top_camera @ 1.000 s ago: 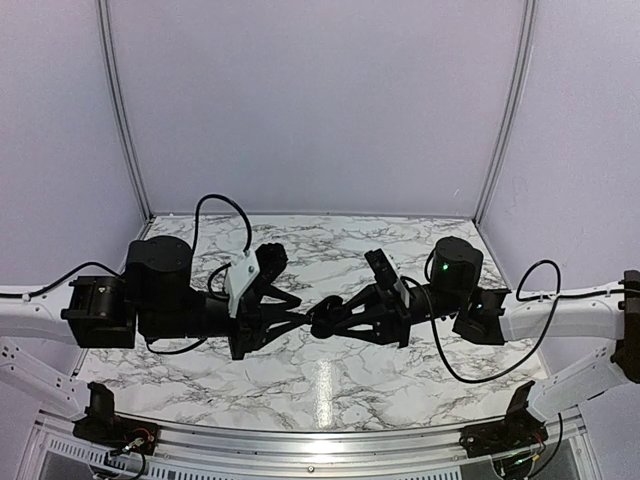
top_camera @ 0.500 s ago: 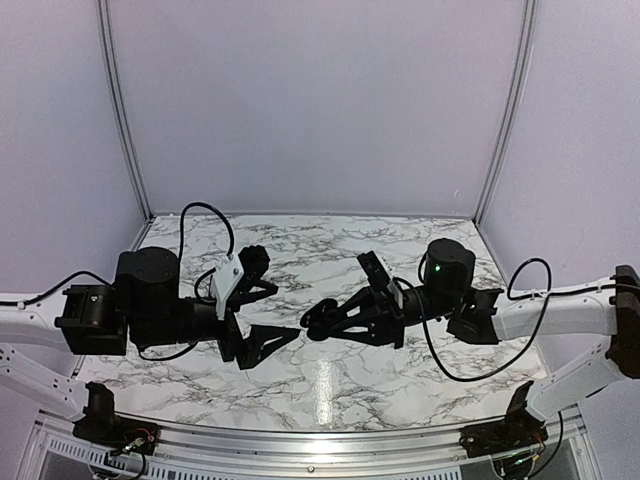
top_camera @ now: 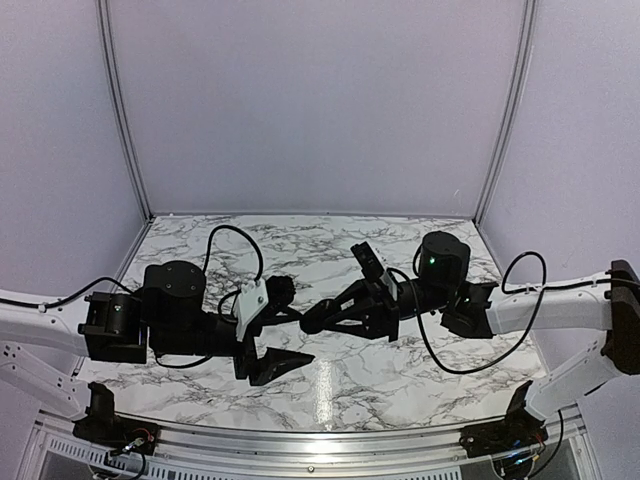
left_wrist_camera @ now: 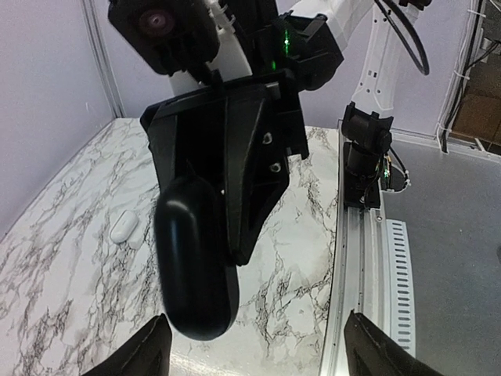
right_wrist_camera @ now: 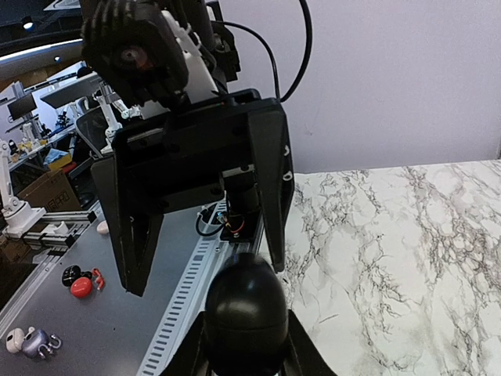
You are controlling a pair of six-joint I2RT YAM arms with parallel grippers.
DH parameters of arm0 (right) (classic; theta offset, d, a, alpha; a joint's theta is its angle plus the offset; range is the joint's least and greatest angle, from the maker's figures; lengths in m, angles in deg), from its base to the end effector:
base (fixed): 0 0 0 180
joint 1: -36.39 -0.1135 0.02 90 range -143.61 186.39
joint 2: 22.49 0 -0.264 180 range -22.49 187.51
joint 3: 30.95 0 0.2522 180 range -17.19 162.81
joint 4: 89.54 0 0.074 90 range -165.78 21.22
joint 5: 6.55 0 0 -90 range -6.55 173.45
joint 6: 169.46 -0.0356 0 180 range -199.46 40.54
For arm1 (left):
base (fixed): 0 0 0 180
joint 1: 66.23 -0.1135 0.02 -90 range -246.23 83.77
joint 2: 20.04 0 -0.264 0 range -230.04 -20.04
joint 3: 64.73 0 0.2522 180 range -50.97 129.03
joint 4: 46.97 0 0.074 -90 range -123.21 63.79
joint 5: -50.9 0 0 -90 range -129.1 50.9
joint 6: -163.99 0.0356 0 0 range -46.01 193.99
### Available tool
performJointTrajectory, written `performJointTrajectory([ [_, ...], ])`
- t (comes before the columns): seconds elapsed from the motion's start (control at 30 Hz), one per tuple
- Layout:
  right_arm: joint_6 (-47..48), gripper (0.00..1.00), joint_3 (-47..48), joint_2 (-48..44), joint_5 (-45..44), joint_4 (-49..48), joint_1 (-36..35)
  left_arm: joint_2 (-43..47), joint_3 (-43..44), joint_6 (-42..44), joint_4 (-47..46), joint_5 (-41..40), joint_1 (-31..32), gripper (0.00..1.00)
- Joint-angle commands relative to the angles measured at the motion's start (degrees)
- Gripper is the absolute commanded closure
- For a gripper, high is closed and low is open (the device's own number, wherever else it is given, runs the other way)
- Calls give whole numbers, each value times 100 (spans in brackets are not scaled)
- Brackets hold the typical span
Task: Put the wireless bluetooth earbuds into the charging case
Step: Close the charging case with the earbuds inside, then place the charging case with the earbuds at the center of the board.
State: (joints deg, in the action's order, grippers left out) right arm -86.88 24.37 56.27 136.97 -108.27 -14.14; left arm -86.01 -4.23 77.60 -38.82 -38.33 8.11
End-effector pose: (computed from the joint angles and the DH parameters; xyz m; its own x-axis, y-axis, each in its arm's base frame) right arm 0.1653 0.2457 0.2643 -0.1768 -0.0939 -0.9798 -0.9535 -0.2305 0.1942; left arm 0.0724 -0.2602 0.3048 -0.0026 0.2425 -0.9701 0.9684 0.2425 0.0580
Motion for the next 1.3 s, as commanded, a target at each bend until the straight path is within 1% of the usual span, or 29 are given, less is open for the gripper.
performJointTrajectory([
  [0.0, -77, 100, 253, 25, 94, -97, -61, 9, 79, 372, -278, -177, 195, 23],
  [0.13, -47, 100, 247, 1, 137, -80, -61, 32, 164, 398, -140, -452, 247, 24],
  [0.37, -50, 100, 256, 9, 56, 52, -67, 476, -108, 414, -71, -783, 247, 22],
  [0.47, -74, 100, 284, 100, -250, 228, -61, 516, -168, 436, -41, -998, 246, 23],
  [0.53, -111, 100, 338, 218, -509, 458, -14, 493, -213, 341, -102, -1340, 242, 22],
  [0.6, -201, 100, 421, 408, -630, 649, 105, 447, -243, 216, -157, -1709, 232, 20],
  [0.7, -552, 100, 428, 723, -701, 644, 395, 437, -284, -62, -176, -2113, 120, 16],
  [0.87, -627, 100, 828, 1466, -937, 1439, 1025, 682, -562, -712, -362, -2178, -378, 13],
  [1.0, -690, 100, 919, 1964, -1027, 1552, 1421, 841, -701, -1087, -341, -2205, -740, 11],
  [1.13, -518, 100, 1244, 2500, -1209, 1978, 1684, 830, -728, -1206, -273, -2278, -851, 9],
  [1.27, -319, 100, 1732, 3013, -1469, 2410, 1714, 789, -697, -1214, -257, -2288, -860, 9],
])
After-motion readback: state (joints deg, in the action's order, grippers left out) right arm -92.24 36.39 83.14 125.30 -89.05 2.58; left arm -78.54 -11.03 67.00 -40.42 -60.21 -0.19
